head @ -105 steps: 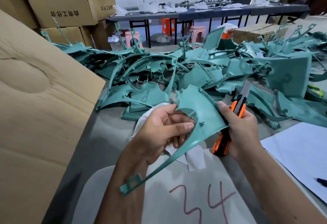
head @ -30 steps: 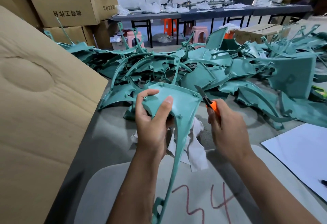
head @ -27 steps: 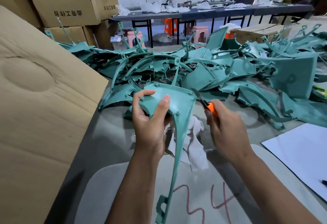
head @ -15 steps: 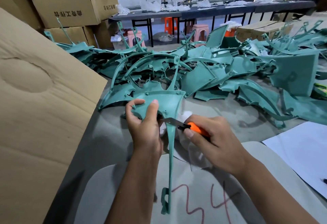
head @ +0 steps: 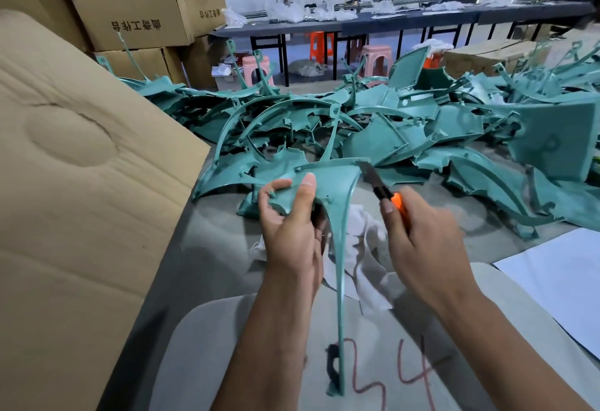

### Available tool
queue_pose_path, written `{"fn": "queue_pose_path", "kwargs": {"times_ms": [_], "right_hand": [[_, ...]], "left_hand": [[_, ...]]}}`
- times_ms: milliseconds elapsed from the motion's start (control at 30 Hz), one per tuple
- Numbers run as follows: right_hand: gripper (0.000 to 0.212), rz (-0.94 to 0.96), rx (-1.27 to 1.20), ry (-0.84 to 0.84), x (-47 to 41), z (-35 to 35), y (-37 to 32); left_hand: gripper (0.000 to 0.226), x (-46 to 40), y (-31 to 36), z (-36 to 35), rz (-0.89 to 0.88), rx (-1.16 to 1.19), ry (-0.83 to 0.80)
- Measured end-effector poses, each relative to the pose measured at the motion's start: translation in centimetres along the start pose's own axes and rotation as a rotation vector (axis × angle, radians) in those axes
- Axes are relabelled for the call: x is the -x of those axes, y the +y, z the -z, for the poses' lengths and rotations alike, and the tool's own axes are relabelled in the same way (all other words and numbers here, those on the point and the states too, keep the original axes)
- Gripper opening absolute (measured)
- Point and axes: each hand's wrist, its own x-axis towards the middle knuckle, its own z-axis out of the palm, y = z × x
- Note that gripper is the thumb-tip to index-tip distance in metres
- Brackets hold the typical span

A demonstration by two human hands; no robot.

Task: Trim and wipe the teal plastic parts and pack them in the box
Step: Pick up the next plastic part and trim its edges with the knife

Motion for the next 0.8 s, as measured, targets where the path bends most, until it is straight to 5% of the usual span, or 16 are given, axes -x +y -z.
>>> {"fn": "queue_pose_path", "kwargs": {"times_ms": [667,800], "right_hand": [[0.033,0.415,-0.264,-0.473,1.4,0.6,-3.5],[0.038,0.430,-0.356,-0.431,1.4,0.6,-3.4]], "left_hand": [[0.024,-1.1,1.8,1.0,-0.130,-0.235,0.324],[0.025,-1.1,2.2,0.9,-0.132,-0.229,0.318]]}}
